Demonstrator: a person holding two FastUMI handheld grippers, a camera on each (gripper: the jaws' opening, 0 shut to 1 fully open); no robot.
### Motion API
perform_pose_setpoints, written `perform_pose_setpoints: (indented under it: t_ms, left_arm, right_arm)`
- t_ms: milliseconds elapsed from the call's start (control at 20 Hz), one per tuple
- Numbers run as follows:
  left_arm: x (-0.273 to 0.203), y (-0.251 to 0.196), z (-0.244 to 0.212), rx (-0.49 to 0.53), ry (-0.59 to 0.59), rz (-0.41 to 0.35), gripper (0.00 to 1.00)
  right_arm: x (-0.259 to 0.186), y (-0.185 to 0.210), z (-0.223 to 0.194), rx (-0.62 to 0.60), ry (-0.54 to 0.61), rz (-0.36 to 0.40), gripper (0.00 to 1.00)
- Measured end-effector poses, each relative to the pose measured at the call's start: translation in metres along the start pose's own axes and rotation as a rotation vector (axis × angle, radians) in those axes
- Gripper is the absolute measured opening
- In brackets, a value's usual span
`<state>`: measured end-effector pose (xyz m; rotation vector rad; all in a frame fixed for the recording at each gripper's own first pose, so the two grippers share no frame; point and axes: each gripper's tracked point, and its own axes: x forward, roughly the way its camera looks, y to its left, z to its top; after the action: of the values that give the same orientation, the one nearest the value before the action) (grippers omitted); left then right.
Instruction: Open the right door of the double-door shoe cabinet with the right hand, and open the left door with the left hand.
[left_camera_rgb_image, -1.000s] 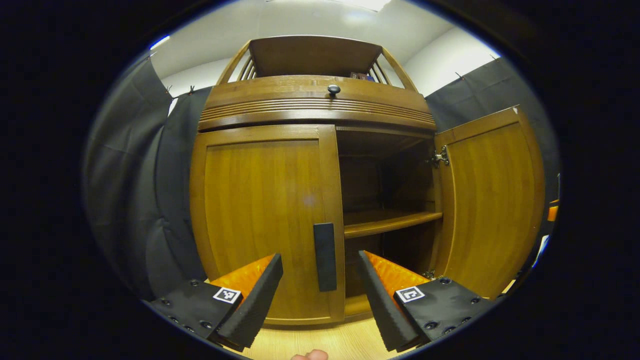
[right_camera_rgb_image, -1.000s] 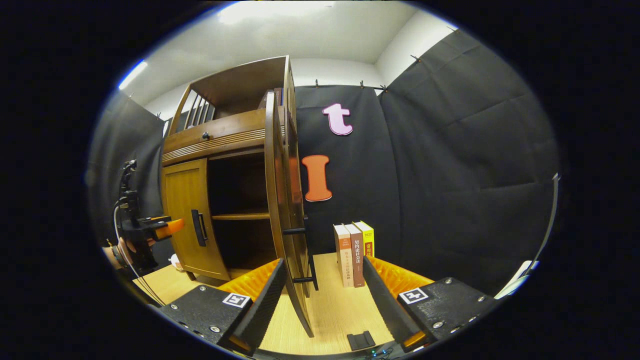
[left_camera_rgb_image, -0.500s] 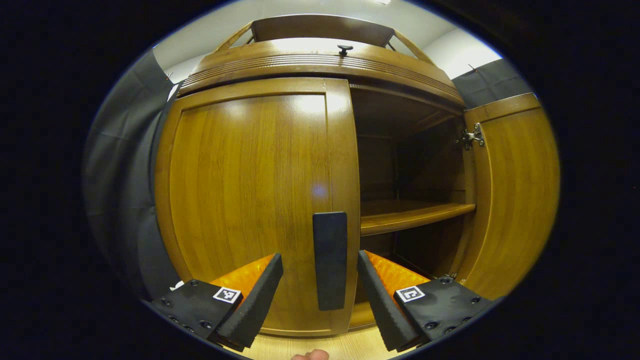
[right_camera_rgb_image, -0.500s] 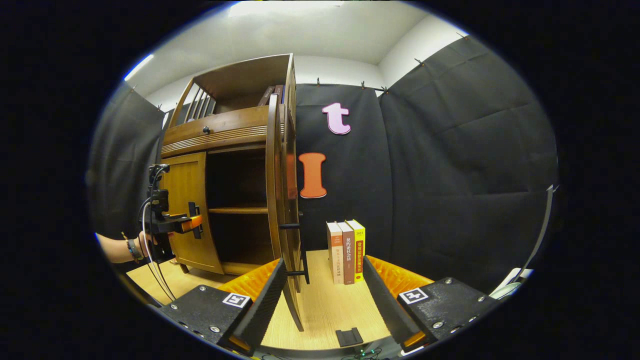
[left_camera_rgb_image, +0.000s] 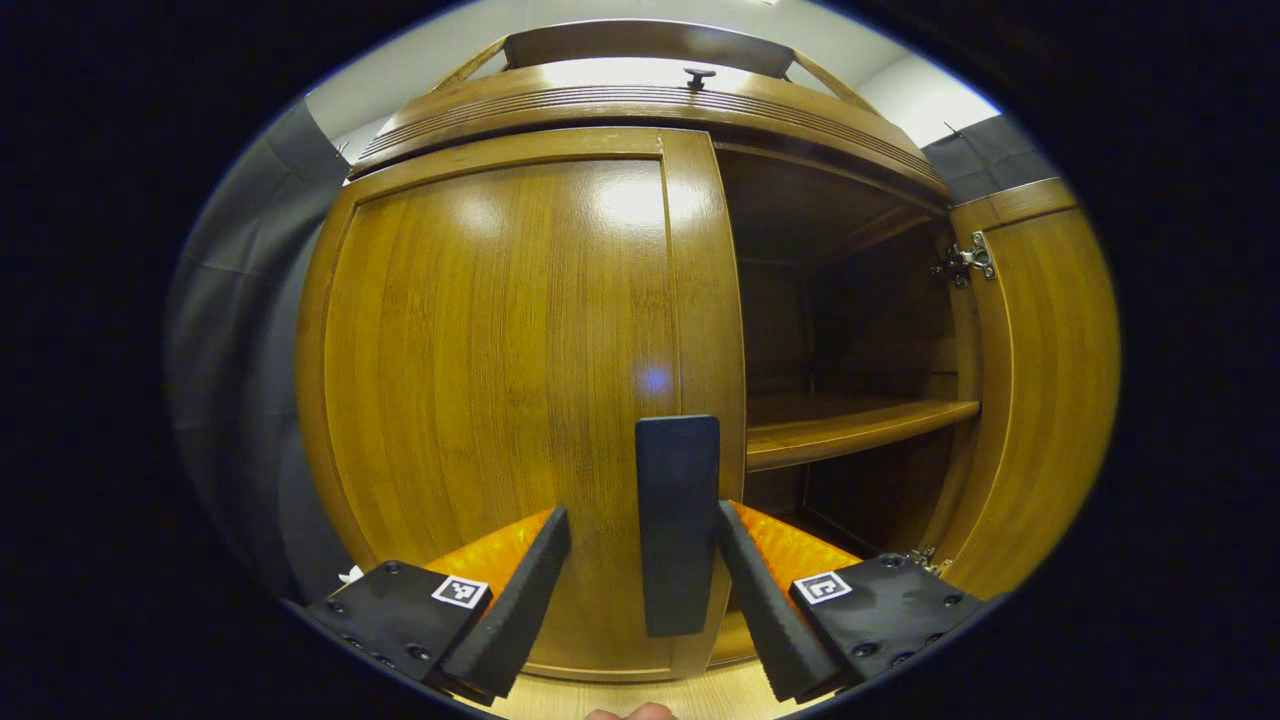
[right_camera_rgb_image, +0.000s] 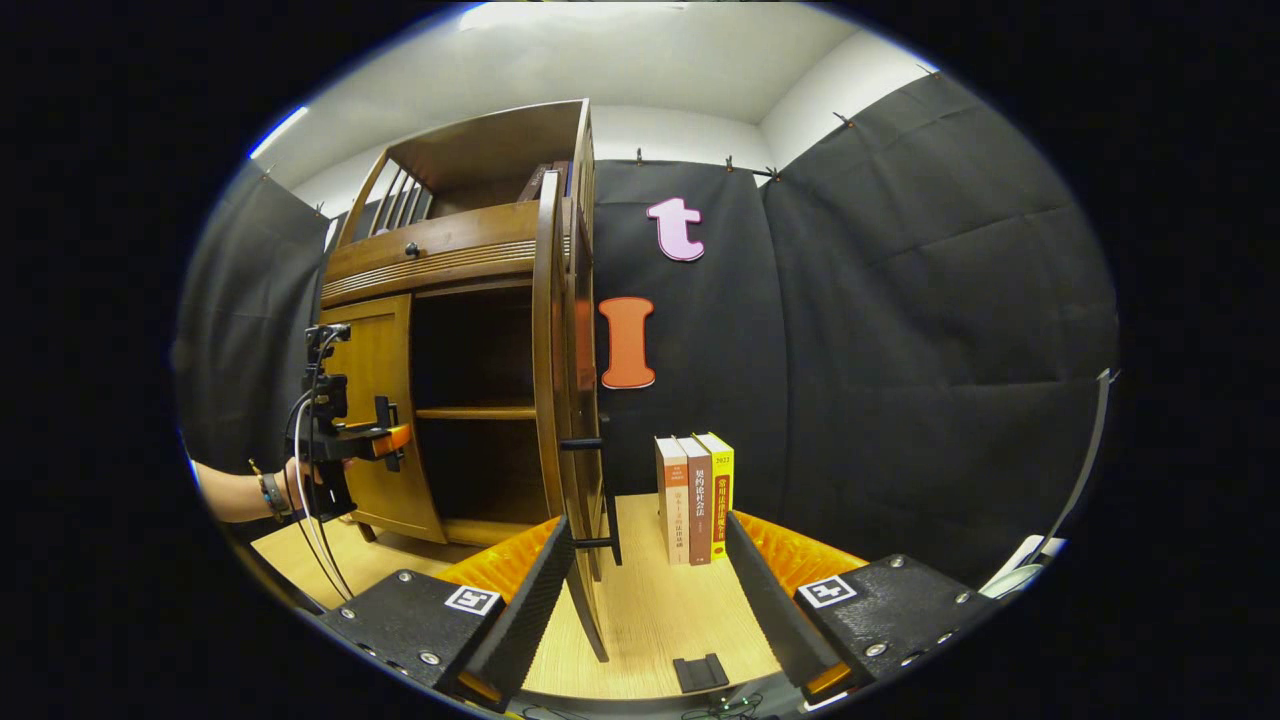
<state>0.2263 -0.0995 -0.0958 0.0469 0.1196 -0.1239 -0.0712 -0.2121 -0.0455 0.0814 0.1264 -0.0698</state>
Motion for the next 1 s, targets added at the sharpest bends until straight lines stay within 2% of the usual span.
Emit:
perform_pose_setpoints:
  t_ms: [200,250,300,450,550,700,850,1000]
  left_arm:
    - [0.000,0.000,0.000,-0.009,-0.003,0.001,0.96]
    - [0.000,0.000,0.000,-0.016,-0.007,-0.001,0.96]
    - [0.000,-0.002,0.000,-0.025,-0.009,-0.011,0.93]
    - [-0.001,-0.017,0.000,-0.019,-0.001,-0.048,0.72]
    - [0.001,-0.015,0.000,-0.013,-0.006,-0.036,0.58]
    - [0.000,-0.017,0.001,-0.057,0.009,-0.045,0.38]
    - [-0.001,-0.015,-0.003,-0.026,0.032,-0.031,0.33]
    - [-0.006,-0.017,0.000,-0.035,0.032,-0.061,0.29]
  right_arm:
    - [0.004,0.003,0.002,0.007,-0.006,0.007,0.93]
    - [0.003,0.004,0.003,0.011,-0.012,0.009,0.89]
    - [0.002,0.004,0.005,0.014,-0.016,0.009,0.93]
    - [0.000,0.002,0.003,0.017,-0.015,0.001,0.93]
    - [-0.001,0.001,0.001,0.020,-0.013,-0.006,0.93]
    - [-0.005,0.002,0.003,0.021,-0.016,-0.009,0.93]
    - [-0.005,0.004,0.005,0.025,-0.022,-0.007,0.93]
    - [-0.007,0.010,0.009,0.032,-0.037,0.006,0.93]
